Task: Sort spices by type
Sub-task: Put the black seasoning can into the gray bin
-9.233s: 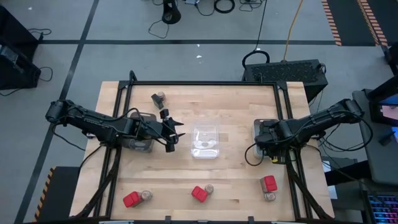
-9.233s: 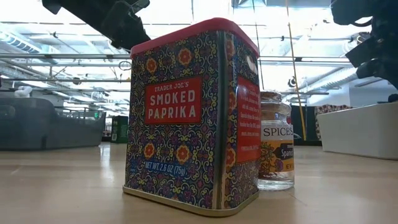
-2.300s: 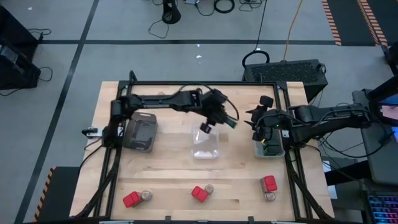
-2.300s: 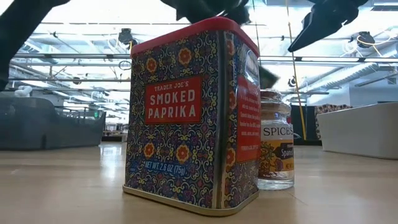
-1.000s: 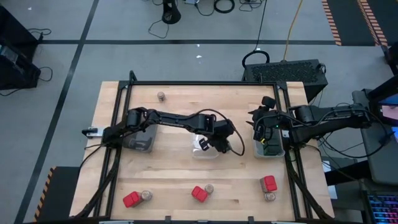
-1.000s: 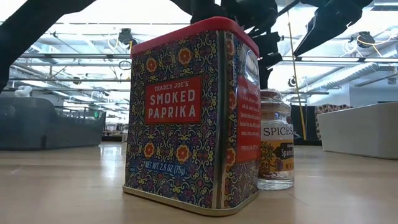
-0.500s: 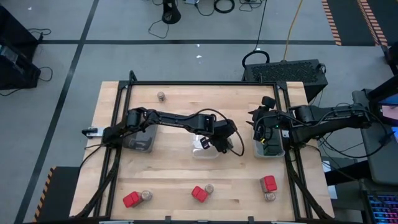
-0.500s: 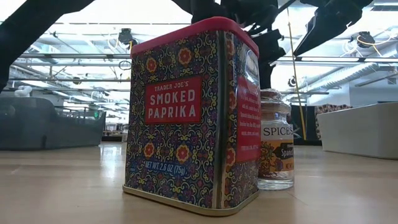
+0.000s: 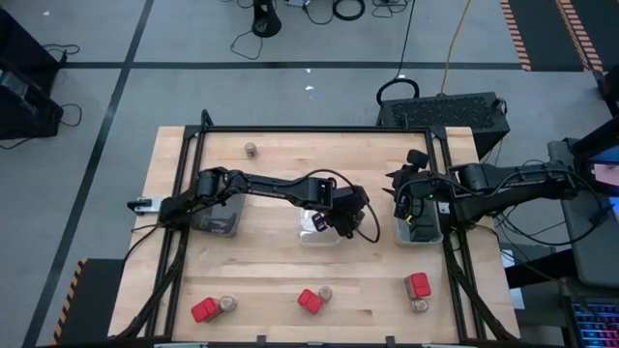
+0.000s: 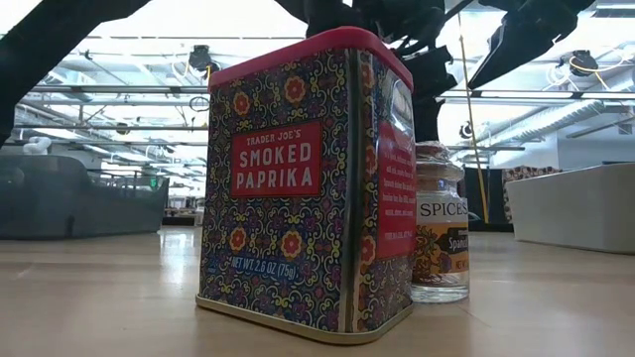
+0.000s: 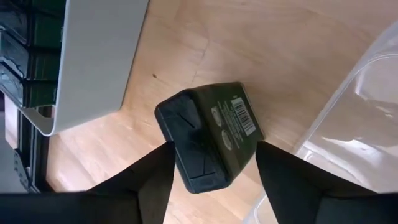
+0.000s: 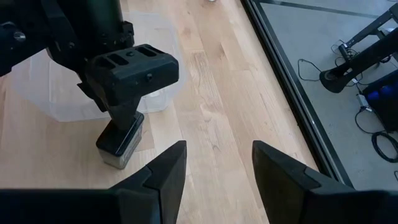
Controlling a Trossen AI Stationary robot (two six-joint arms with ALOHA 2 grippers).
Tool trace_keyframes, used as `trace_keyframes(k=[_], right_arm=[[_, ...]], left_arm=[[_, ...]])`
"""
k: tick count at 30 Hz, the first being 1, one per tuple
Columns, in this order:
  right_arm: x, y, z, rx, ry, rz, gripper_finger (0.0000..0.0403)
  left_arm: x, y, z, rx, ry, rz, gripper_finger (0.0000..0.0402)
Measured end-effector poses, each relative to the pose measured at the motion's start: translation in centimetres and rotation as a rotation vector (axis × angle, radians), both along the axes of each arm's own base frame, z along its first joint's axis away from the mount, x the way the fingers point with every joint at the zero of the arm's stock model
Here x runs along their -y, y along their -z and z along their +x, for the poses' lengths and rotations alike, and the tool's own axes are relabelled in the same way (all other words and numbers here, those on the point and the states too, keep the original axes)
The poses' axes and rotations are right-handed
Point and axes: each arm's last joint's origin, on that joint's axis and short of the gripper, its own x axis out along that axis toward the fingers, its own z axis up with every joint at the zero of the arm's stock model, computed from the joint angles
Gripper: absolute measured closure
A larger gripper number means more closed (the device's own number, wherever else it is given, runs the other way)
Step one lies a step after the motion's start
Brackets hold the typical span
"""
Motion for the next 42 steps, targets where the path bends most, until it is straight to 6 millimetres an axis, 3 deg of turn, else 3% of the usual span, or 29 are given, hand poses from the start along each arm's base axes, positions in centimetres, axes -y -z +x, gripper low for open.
trace_keyframes(k=[8, 16, 21, 27, 31, 35, 42], right_arm=[[0.0, 0.0, 0.0, 0.004, 0.0, 0.0, 0.0238], [0.0, 0.0, 0.0, 0.011, 0.01, 0.012, 0.0238], [0.0, -0.1, 0.1, 0.03, 0.03, 0.033, 0.0238], [-0.2, 0.1, 1.5, 0.083, 0.064, 0.078, 0.0238], [-0.5, 0.9, 3.3, 0.082, 0.054, 0.124, 0.0238], [-0.8, 2.3, 5.2, 0.031, 0.013, 0.165, 0.0238], [-0.8, 3.3, 8.2, -0.005, -0.005, 0.247, 0.0238]], left_arm=[[1.0, -1.6, -0.1, 0.076, -0.114, 0.129, 0.0166], [1.2, -6.2, -2.5, 0.133, -0.322, 0.112, 0.0166], [-0.1, -10.0, -6.2, 0.081, -0.505, -0.081, 0.0166], [-4.1, -13.0, -11.3, -0.105, -0.704, -0.644, 0.0166], [-5.4, -12.9, -14.9, -0.114, -0.797, -0.721, 0.0166], [-5.4, -12.5, -18.8, -0.026, -0.834, -0.732, 0.0166], [-3.2, -11.3, -25.0, 0.367, -0.687, -0.862, 0.0166]])
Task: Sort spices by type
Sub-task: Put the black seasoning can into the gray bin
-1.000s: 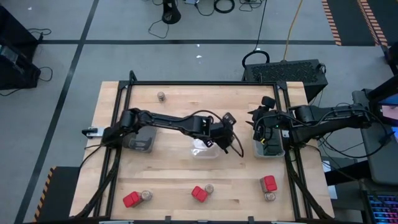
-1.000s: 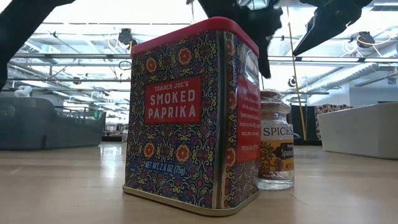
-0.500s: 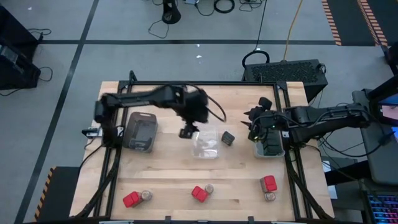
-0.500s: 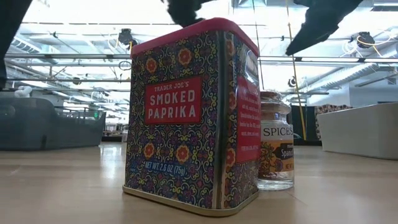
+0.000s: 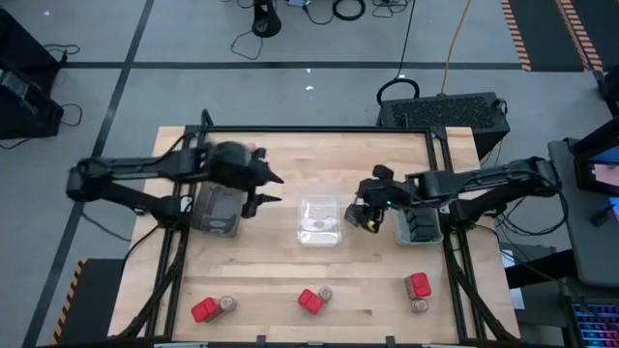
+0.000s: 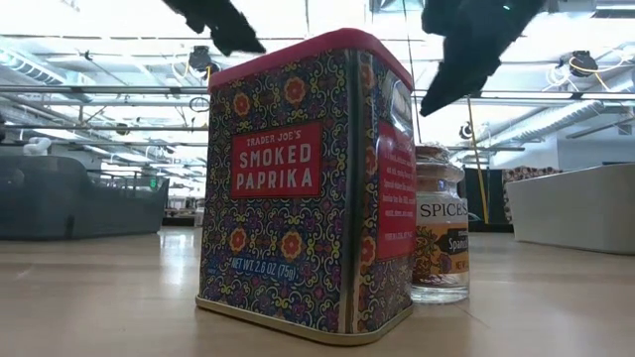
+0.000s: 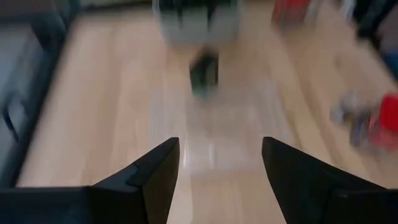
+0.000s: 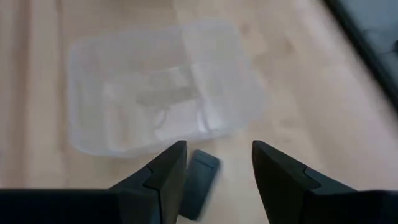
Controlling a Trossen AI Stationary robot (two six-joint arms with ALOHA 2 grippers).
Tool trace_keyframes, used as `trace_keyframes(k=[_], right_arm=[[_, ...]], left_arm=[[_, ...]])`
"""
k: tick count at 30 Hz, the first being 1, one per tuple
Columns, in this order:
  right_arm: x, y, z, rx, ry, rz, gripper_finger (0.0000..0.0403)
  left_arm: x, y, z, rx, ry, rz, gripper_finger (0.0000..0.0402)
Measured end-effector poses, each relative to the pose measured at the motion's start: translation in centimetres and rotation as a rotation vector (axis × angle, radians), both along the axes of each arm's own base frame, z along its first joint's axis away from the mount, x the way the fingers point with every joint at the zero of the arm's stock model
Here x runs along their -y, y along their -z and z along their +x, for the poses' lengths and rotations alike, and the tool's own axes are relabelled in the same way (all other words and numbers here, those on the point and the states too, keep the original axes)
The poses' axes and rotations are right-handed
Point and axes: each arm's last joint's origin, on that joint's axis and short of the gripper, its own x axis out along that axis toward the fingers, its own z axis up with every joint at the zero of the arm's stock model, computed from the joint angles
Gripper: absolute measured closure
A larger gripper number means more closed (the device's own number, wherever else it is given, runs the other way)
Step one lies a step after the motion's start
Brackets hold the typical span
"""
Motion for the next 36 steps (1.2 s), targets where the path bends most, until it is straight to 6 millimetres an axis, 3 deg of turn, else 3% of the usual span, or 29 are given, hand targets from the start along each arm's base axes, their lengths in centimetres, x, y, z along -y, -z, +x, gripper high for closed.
trace_keyframes(k=[5, 10, 15, 24, 36], right_arm=[[1.1, -1.2, 1.7, -0.066, 0.087, 0.202, 0.0238], [2.8, -0.5, 2.8, -0.265, 0.187, 0.327, 0.0233], [3.6, 1.5, 4.5, -0.368, 0.202, 0.41, 0.0204], [3.7, 4.6, 6.0, -0.499, 0.241, 0.415, 0.0172], [3.7, 5.4, 6.4, -0.526, 0.211, 0.386, 0.0172]], left_arm=[[1.2, 2.5, -2.3, 0.388, -0.008, 0.03, 0.0166], [1.5, 6.3, -3.3, 0.511, -0.009, 0.07, 0.0166], [1.2, 6.0, -3.5, 0.546, -0.092, 0.069, 0.0166], [1.7, 6.1, -3.5, 0.534, -0.026, 0.097, 0.0166], [1.6, 5.3, -3.3, 0.561, -0.035, 0.142, 0.0166]])
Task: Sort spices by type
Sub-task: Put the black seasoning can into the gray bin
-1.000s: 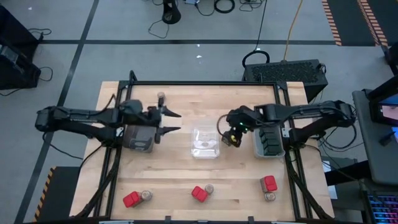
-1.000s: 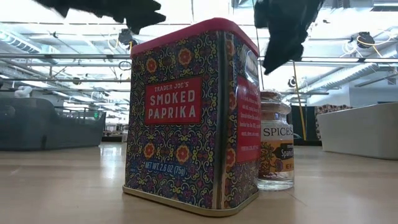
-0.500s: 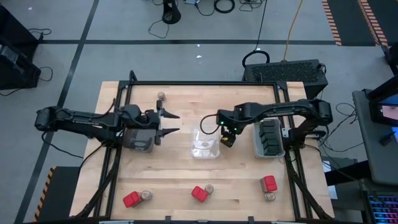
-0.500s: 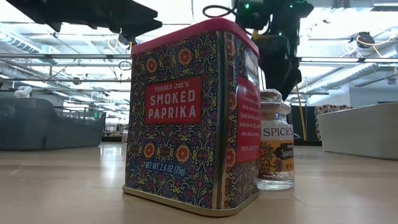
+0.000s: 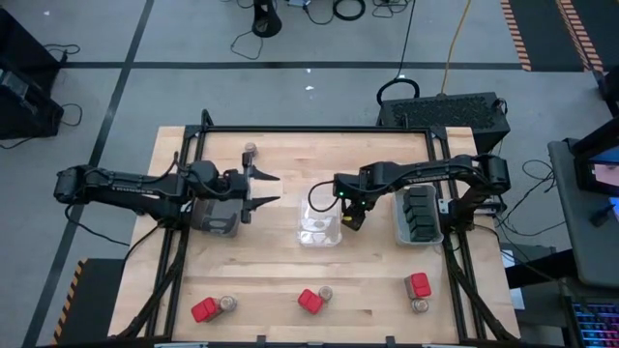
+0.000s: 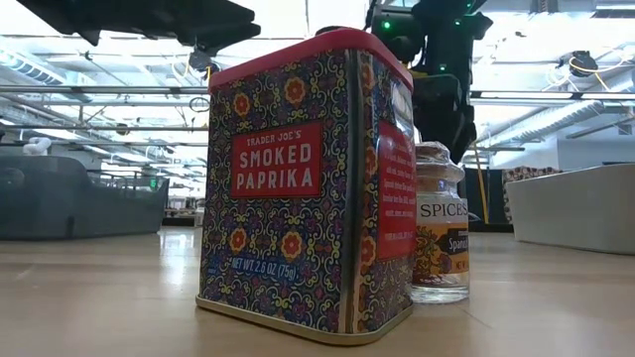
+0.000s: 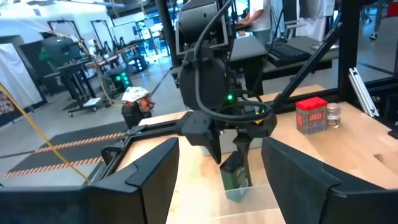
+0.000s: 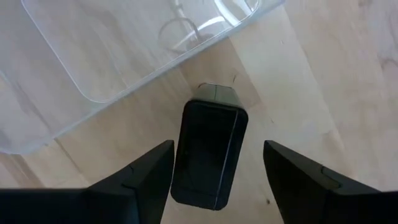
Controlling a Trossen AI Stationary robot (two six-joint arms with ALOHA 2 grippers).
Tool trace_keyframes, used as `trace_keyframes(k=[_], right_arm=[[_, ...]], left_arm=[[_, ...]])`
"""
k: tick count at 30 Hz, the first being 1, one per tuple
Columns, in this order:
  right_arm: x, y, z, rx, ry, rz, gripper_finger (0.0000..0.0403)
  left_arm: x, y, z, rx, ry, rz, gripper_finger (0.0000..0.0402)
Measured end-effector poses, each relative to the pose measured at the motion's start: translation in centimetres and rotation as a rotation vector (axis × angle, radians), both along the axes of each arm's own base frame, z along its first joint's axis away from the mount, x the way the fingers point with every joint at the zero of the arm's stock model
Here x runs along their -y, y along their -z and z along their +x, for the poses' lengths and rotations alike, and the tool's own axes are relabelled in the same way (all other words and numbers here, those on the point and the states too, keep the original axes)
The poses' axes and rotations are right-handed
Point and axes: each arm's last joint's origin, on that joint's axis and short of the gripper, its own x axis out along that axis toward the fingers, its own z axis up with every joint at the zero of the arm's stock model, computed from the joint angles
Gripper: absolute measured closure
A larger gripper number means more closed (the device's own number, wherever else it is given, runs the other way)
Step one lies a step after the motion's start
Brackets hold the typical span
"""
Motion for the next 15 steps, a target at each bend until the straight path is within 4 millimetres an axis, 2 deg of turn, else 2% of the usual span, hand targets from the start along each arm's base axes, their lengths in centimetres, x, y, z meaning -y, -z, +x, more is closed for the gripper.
trace_keyframes(k=[4, 15], right_arm=[[0.0, -0.01, -0.01, 0.0, 0.007, 0.002, 0.0186], [0.03, 0.09, 0.2, 0.026, 0.017, 0.001, 0.027]], left_arm=[[0.0, 0.09, 0.0, -0.01, 0.0, -0.001, 0.0166], [0.0, 0.1, 0.0, -0.01, 0.0, -0.001, 0.0166]])
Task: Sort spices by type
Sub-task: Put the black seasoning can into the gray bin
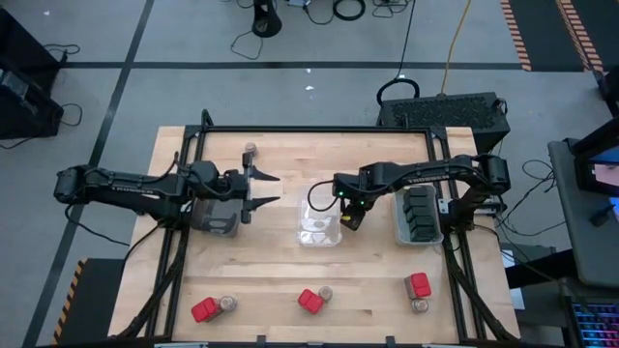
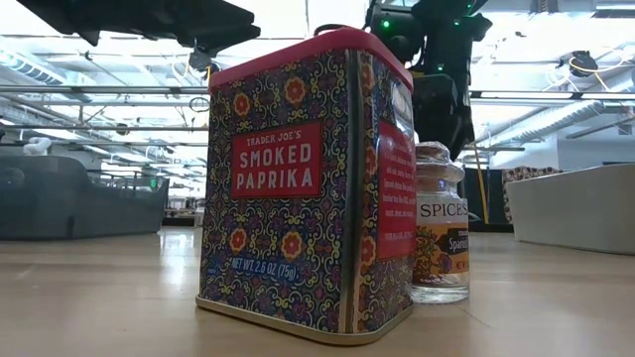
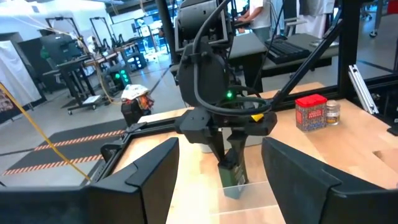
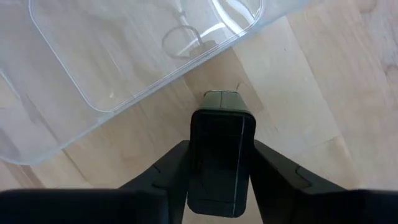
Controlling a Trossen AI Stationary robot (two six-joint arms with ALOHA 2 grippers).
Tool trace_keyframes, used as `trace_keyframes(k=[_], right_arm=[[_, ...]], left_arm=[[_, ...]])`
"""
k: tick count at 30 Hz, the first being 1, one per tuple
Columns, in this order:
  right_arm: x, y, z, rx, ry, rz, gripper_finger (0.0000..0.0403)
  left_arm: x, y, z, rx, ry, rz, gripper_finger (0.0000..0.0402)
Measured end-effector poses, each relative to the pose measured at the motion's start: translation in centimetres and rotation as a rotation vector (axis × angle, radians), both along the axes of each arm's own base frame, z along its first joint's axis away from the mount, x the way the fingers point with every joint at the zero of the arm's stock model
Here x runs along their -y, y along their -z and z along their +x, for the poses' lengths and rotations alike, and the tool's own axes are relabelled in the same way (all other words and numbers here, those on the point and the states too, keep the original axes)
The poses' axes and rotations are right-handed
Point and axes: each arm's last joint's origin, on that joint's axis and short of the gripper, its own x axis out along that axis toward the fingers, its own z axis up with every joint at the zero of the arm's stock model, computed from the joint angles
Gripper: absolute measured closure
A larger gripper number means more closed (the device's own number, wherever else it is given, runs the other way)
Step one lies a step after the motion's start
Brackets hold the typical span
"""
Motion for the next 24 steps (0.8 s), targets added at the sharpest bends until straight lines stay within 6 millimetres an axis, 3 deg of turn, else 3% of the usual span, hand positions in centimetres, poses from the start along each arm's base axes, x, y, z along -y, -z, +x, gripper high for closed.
trace_keyframes(k=[6, 14, 18, 24], right_arm=[[0.0, 0.0, -0.1, -0.004, -0.007, 0.002, 0.0297], [-0.1, -0.4, -0.6, -0.051, -0.012, 0.009, 0.0299], [-0.1, -2.2, -0.6, -0.059, -0.019, 0.007, 0.0299], [-0.1, -6.5, -1.5, -0.028, 0.006, 0.008, 0.0299]], left_arm=[[0.0, 0.0, 0.0, 0.0, 0.0, 0.0, 0.0166], [0.0, 0.0, 0.0, 0.0, 0.0, 0.0, 0.0166], [0.0, 0.0, 0.0, -0.003, 0.0, 0.0, 0.0166], [0.0, 0.1, 0.0, -0.008, 0.0, 0.0, 0.0166]])
